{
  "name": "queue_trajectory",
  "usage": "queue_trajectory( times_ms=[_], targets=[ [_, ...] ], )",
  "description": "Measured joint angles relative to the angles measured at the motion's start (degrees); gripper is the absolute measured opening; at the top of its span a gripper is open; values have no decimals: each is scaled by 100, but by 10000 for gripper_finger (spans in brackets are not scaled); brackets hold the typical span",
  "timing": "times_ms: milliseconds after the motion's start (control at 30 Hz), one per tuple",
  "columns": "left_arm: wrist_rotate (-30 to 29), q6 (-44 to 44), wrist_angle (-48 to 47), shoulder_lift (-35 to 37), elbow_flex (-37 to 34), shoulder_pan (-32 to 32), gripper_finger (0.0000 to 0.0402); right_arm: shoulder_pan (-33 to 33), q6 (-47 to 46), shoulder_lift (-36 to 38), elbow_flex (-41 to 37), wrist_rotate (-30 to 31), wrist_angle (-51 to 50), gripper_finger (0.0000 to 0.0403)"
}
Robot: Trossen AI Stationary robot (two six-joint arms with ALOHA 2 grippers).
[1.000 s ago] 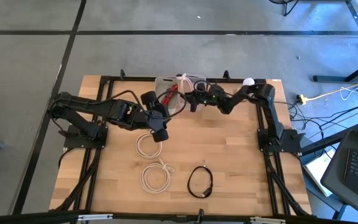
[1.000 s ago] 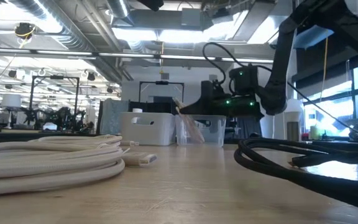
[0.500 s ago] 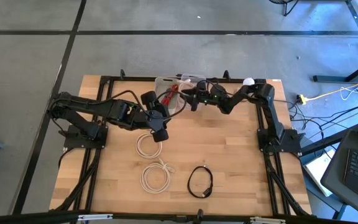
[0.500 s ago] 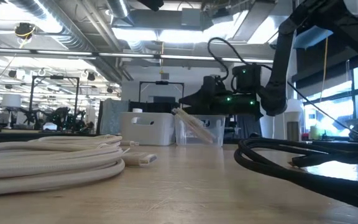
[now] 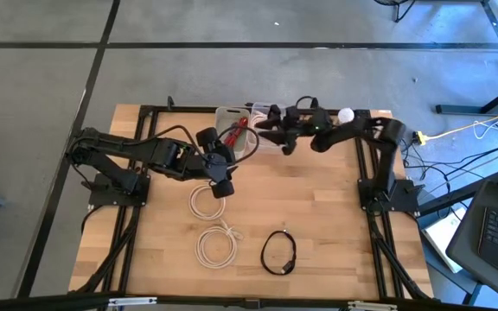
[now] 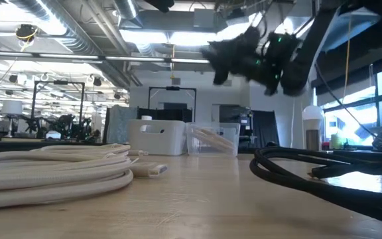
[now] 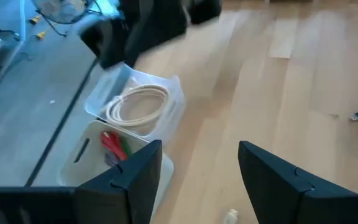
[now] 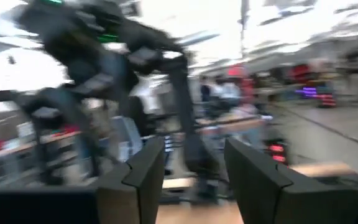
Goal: Pick and place USB-C Cables
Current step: Put the top gray USB cable into the transparent bin
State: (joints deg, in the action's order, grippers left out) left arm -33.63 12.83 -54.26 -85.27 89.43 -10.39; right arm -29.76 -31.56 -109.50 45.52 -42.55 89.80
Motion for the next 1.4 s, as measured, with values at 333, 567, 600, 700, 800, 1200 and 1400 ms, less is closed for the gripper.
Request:
queue_trajectory(
  times_ms=[333,567,600,700,800,1200,1400],
  targets=[
    [1276,768,-574,0,0,-6,207,976,-1419,1221,0,-2388,-81,149],
    [1449,1429,-1270,0,0,-164,207,2090,-2103,1373,0,-2852,-198,140],
    [1518,1548,-1346,0,0,-185,207,2242,-2119,1375,0,-2876,-249,138],
    [1634,1853,-1517,0,-2,-292,207,2641,-2071,1372,0,-2958,-629,134],
    [1718,2040,-1495,8,-249,-451,207,2980,-2057,1373,0,-2972,-1001,130],
    [2320,2340,356,2,-2820,-690,207,3369,-1436,1371,-331,-2630,-3039,98],
    [1936,2155,708,-2,-3385,-402,207,3338,-621,1371,-409,-2163,-3979,87]
  ],
)
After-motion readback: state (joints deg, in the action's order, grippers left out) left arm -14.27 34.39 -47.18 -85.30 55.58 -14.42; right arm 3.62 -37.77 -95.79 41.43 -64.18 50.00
